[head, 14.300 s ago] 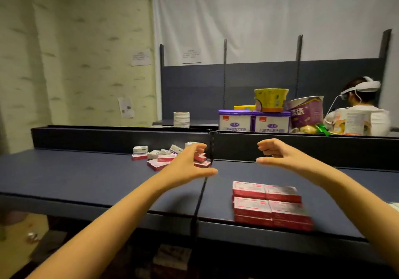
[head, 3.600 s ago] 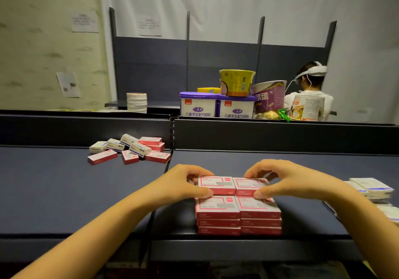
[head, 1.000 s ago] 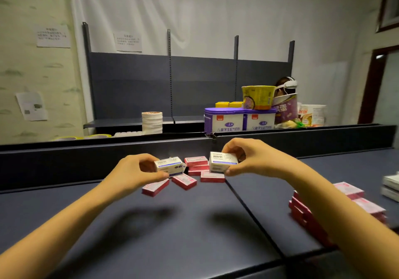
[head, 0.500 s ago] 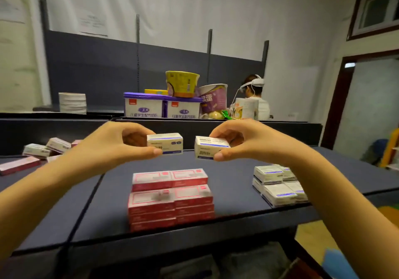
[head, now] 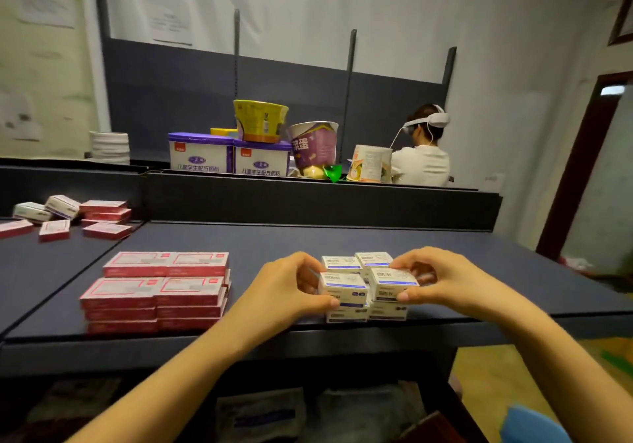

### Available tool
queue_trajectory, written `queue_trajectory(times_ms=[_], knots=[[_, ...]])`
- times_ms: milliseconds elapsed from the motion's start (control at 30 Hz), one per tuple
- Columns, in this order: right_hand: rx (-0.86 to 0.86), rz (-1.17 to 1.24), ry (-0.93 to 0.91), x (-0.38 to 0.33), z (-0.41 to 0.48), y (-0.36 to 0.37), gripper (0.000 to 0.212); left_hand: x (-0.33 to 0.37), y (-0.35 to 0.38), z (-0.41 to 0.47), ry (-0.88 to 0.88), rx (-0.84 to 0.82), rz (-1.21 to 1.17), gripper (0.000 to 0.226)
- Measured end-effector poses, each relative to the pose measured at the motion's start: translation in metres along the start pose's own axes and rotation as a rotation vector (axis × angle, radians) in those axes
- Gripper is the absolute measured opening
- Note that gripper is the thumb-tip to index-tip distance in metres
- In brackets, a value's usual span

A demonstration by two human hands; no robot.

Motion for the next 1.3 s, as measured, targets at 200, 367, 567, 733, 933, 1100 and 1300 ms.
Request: queue_trajectory(times_ms=[200, 367, 567, 733, 933, 1100, 1300], knots=[[0.060, 0.061, 0.008, 0.020, 0.000, 0.005, 0.038, 0.001, 0.017, 0.001, -0.009, 0.122, 0.035, 0.042], [0.125, 0.077, -0.018, 0.020, 0.001, 0.009, 0.039, 0.000, 0.023, 0.001, -0.012, 0.157, 0.032, 0.035], [0.124, 0.035, -0.034, 0.017, -0.001, 0.011, 0.048, -0.007, 0.026, -0.003, -0.031, 0.160, 0.023, 0.036], [0.233, 0.046, -0.109, -0.016, 0.009, 0.006, 0.073, 0.006, 0.001, -0.012, 0.046, 0.132, 0.031, 0.049], [0.096, 0.146, -0.291, -0.096, 0.058, 0.042, 0.080, 0.000, -0.073, -0.023, 0.012, 0.143, 0.154, 0.065], [0.017, 0.180, -0.322, -0.144, 0.108, 0.083, 0.072, -0.045, -0.165, -0.040, -0.079, 0.189, 0.240, 0.070], [-0.021, 0.232, -0.358, -0.212, 0.165, 0.140, 0.071, -0.128, -0.272, -0.060, -0.164, 0.259, 0.229, 0.068]])
Point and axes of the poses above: each hand's wrist, its own z-axis towards the middle knuckle, its own y-axis out of the palm, x = y × z, the point moved 6 cm from there along z, towards the middle knuckle, and after that the axes turned 10 degrees about -y, right-handed, at the moved point
